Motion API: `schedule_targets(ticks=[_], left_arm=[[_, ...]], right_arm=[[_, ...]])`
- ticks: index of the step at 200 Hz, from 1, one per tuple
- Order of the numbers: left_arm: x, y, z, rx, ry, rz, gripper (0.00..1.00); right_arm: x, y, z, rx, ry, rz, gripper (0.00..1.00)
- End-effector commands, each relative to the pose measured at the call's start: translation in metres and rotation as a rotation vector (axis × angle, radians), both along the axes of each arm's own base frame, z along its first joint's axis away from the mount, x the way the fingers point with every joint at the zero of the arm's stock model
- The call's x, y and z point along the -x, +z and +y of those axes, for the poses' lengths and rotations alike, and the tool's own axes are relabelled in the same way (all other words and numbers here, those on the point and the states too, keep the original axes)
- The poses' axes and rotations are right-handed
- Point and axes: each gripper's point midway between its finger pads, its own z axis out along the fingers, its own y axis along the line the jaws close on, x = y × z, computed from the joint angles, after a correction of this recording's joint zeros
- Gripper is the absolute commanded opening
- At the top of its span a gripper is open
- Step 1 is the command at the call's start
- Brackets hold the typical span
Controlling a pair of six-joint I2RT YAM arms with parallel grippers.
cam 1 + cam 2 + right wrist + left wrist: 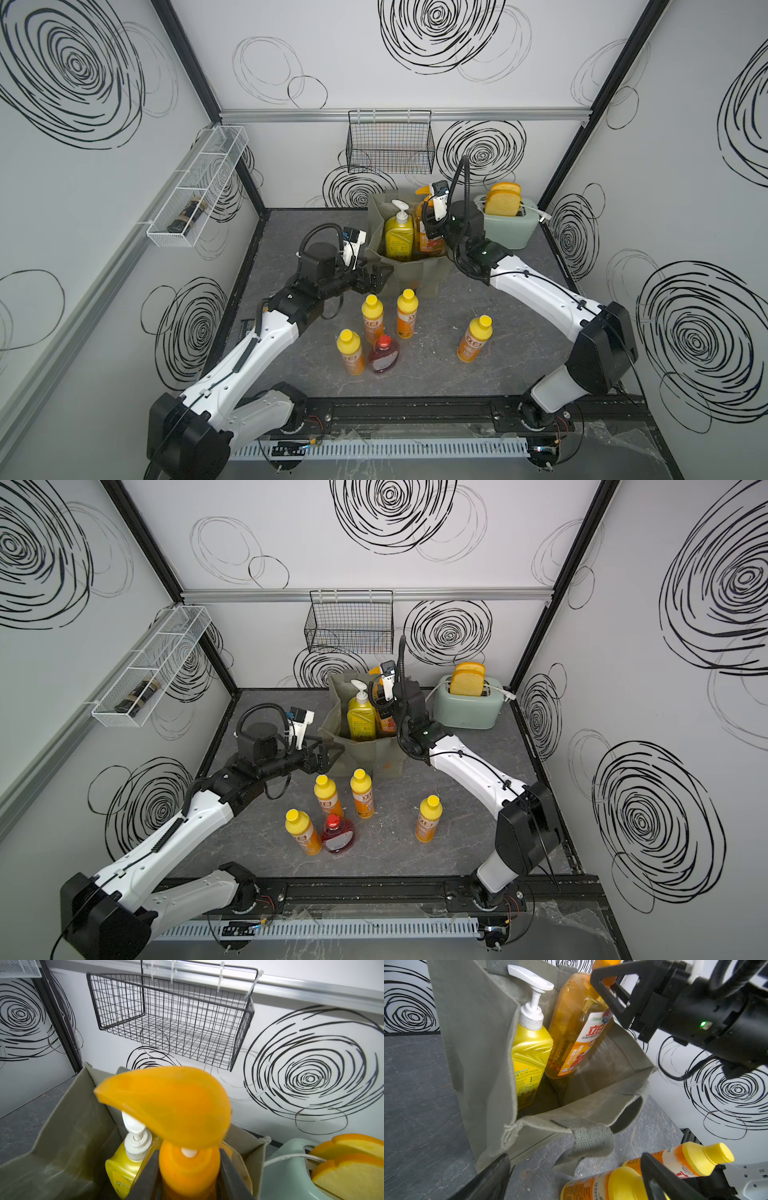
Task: Pack dish soap into the shopping bag
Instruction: Place the bottle of dish soap in the shopping bag.
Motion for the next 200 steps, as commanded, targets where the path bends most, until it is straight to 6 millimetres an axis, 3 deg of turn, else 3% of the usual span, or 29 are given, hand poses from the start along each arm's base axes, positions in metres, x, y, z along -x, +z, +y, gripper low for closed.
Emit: schedule_targets(ticks=[1,140,200], left_arm=[[0.003,0.008,-0.003,0.018,-0.015,-0.038,1.0],[0.003,0.005,-0.005,0.015,-0.021,-0.03,1.0],[0.004,0.002,-0.006,0.01,-0.023,-0.024,1.0]], right_arm=[[0.006,0.108,-0.027,-0.216,-0.058,-0.297,0.0],[-0.027,0.04,-0.023,-0.215,-0.067,-0.167,0.0],[-0.033,0.016,-0.019,-0.215,-0.065,-0.128,0.07]])
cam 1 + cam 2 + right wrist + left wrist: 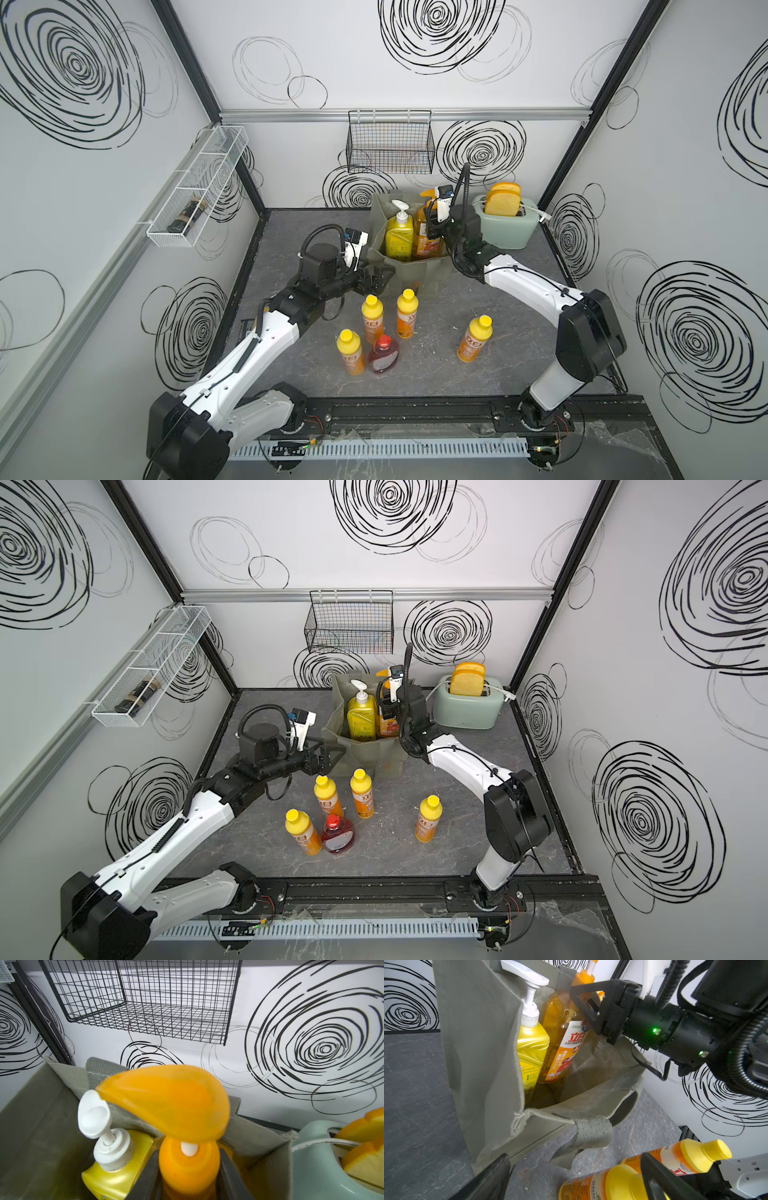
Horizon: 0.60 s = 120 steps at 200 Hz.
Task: Pack dish soap into the shopping bag
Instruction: Place the bottle of dish soap in the shopping bag.
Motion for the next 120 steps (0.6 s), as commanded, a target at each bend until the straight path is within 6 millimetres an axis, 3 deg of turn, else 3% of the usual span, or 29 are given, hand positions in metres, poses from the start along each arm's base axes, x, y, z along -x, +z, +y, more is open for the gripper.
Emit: schedule_targets(ticks=[1,51,120], left_arm=[[0.001,0.004,-0.003,0.011,-0.011,-0.028,1.0],[0.001,0.004,-0.003,0.008,-0.012,-0.027,1.0],[0.001,0.003,-0.003,0.003,-0.01,-0.026,1.0]], right_arm=[[-0.006,0.056,-0.012,-0.109,-0.045,-0.177,0.07],[-0.006,0.044,-0.01,-0.106,-0.04,-0.154,0.31],[0.001,0.052,-0.012,-0.098,-0.024,-0.154,0.56]])
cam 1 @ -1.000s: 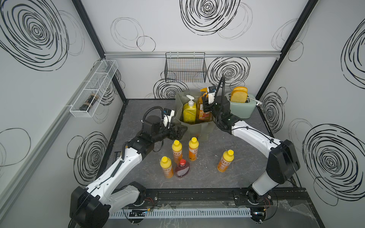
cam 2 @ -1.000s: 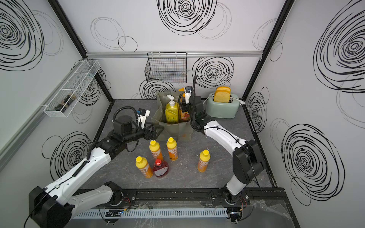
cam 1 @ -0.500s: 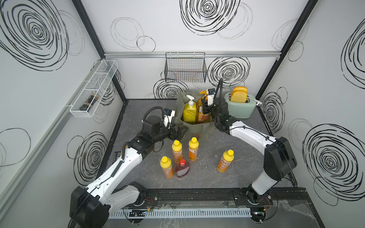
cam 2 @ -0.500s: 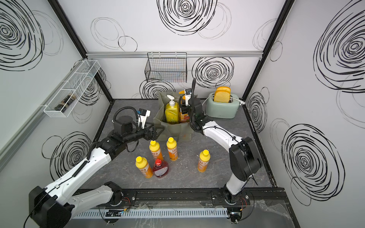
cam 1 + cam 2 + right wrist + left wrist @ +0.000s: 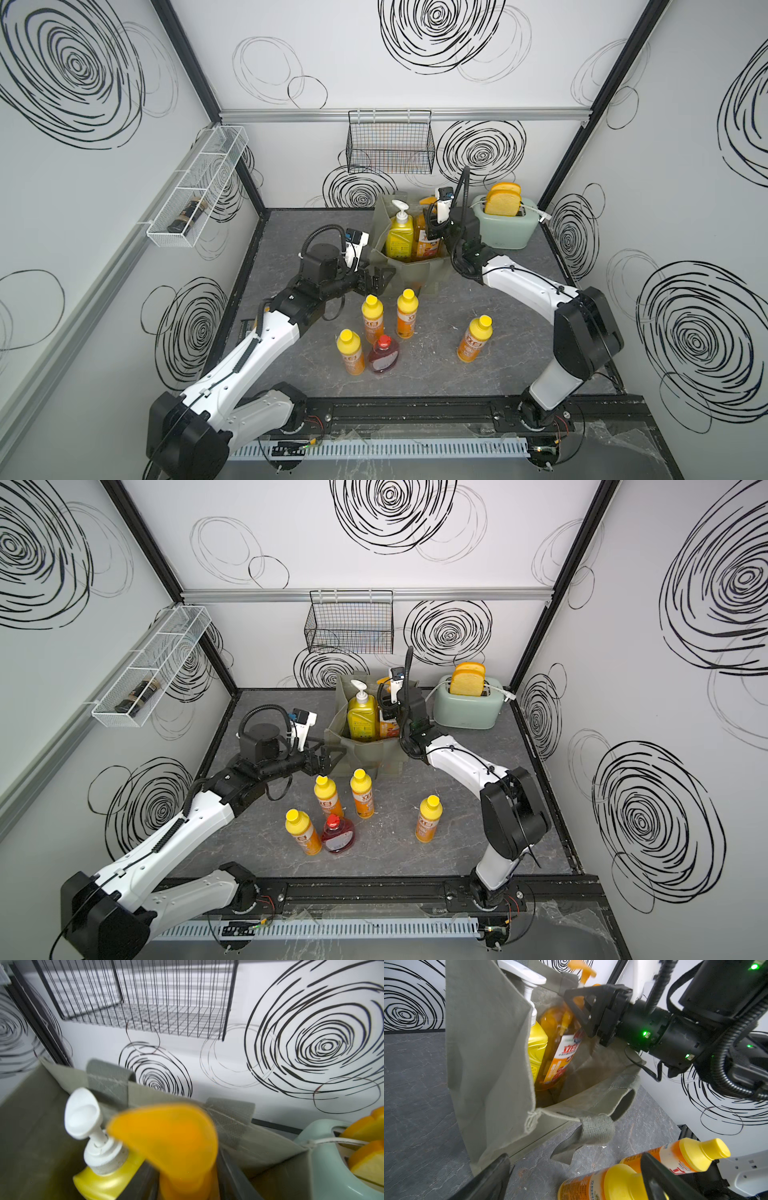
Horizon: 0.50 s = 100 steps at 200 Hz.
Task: Pack dish soap into the shopping bag
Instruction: Place the bottle of dish soap in the shopping bag.
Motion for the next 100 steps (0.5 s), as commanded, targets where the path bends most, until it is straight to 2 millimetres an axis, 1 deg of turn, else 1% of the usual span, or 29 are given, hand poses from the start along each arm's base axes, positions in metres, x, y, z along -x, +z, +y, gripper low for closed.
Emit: schedule_targets(ticks=[1,28,43,60,72,88,100], left_arm=[[0.0,0.003,-0.002,0.005,-0.006,-0.027,1.0],[0.0,0.003,-0.001,0.003,-0.005,-0.025,1.0],[0.0,0.002,-0.002,0.001,-0.004,-0.026,1.0],[-0.001,0.001,-0.001,-0.003,0.0,-0.025,0.99],[-0.001,0.001,0.0,-0.008,0.004,-0.027,0.99],[-0.002,0.004,0.003,-0.014,0.019,-0.039,0.99],[-0.003,0.009,0.005,-0.013,0.034,-0.052,0.99]], right_arm=[[0.005,0.05,-0.009,-0.068,-0.017,-0.126,0.56],[0.011,0.051,-0.012,-0.064,-0.012,-0.119,0.63],[0.016,0.055,-0.014,-0.064,-0.004,-0.119,0.65],[0.025,0.064,-0.015,-0.063,0.014,-0.119,0.68],[0.033,0.075,-0.018,-0.063,0.025,-0.118,0.69],[0.045,0.088,-0.028,-0.056,0.037,-0.092,0.7],[0.049,0.089,-0.037,-0.055,0.054,-0.028,0.7]])
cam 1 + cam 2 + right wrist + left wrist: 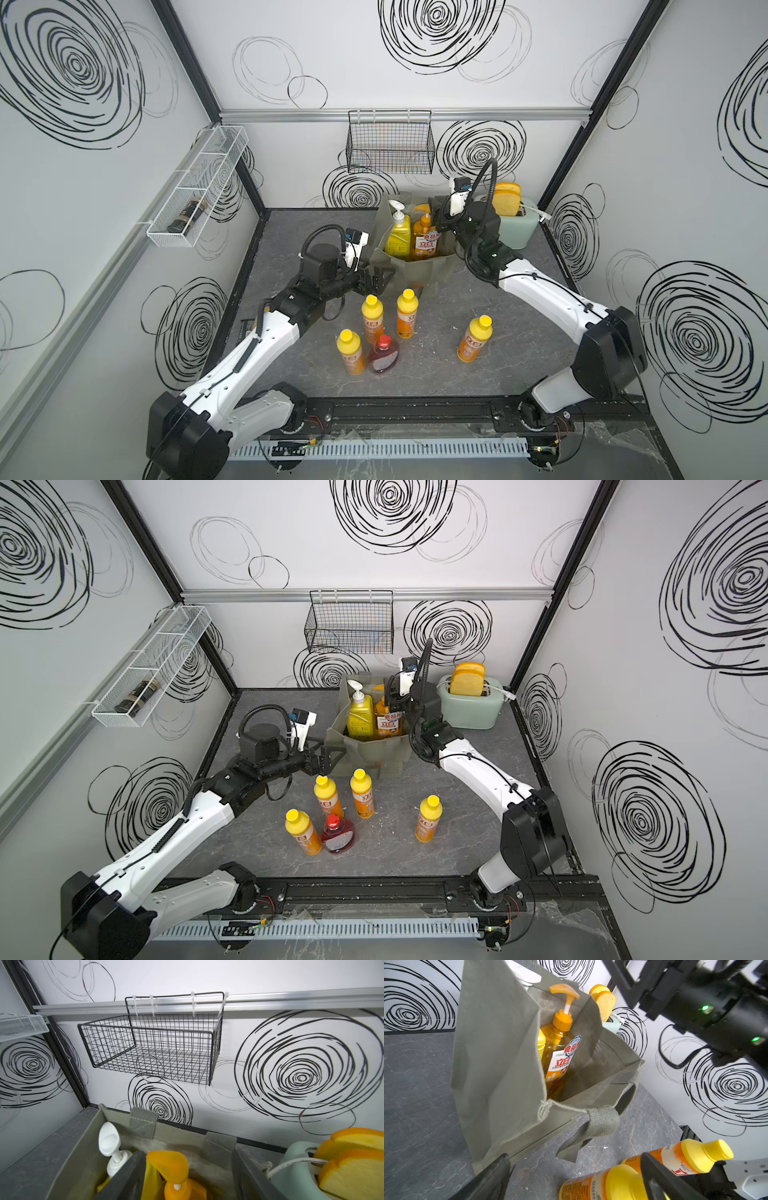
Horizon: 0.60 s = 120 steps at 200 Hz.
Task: Pack dish soap into the shopping bag
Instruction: Place the bottle of dish soap in the shopping bag.
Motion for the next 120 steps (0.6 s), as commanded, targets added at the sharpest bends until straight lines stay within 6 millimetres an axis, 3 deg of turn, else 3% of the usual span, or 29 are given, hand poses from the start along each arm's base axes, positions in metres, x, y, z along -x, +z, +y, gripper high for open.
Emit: schedule_targets(ticks=[1,38,63,93,120], left_arm=[[-0.001,0.011,0.003,-0.004,0.02,-0.049,0.99],[-0.009,0.061,0.018,0.054,0.105,-0.131,1.0],[-0.023,0.09,0.025,0.086,0.163,-0.166,1.0],[-0.05,0.102,0.019,0.081,0.177,-0.136,1.0],[-0.075,0.092,0.017,-0.001,0.213,-0.105,1.0]], right_arm=[[0.017,0.023,-0.018,-0.006,0.031,0.058,0.7],[0.035,0.011,-0.062,-0.025,0.044,0.244,0.72],[0.044,-0.006,-0.08,-0.005,0.031,0.349,0.72],[0.044,-0.021,-0.087,-0.017,0.053,0.413,0.71],[0.04,-0.041,-0.075,-0.018,0.108,0.495,0.69]])
